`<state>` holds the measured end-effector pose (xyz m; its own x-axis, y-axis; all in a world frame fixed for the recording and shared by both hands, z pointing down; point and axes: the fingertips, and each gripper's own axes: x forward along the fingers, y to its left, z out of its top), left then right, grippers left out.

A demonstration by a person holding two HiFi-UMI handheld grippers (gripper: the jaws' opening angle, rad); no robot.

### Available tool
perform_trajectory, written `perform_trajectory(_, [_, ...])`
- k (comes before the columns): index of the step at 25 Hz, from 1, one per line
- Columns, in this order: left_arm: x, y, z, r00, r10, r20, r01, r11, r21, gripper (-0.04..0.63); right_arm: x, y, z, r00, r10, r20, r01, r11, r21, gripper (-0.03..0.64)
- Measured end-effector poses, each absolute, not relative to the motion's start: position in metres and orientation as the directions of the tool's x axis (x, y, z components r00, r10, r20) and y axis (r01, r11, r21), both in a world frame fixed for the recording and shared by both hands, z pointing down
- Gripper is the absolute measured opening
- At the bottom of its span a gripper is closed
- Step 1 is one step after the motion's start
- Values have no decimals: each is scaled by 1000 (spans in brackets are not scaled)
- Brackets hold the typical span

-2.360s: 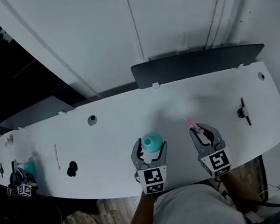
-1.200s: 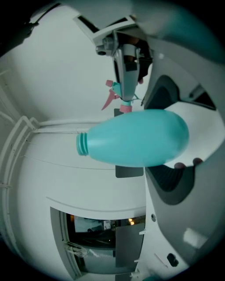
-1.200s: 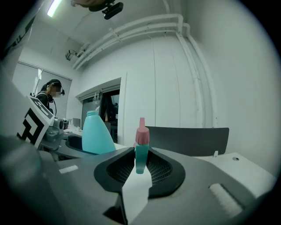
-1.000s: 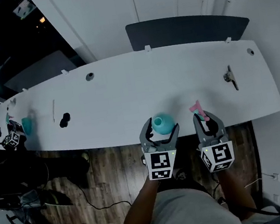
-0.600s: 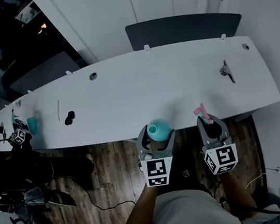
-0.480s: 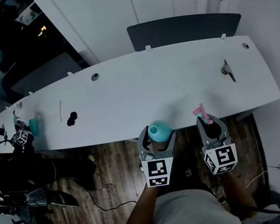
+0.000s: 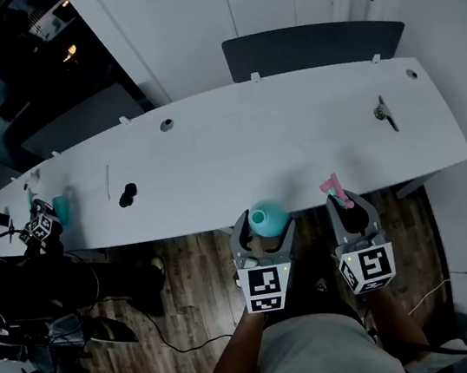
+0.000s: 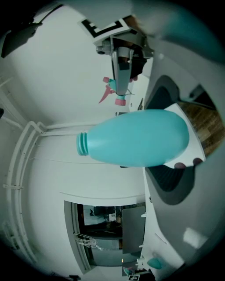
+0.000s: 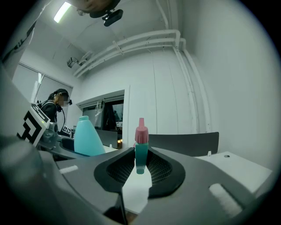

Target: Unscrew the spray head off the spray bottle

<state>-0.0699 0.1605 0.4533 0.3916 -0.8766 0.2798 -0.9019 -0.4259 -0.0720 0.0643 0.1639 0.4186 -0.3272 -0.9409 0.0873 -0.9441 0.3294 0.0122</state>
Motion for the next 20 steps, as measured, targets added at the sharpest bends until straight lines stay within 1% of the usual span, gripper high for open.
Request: perform_trajectory(20, [-67, 160, 453, 387, -884, 263, -909, -413, -52, 383, 57, 162, 416, -354, -930, 100, -933, 359, 34, 84])
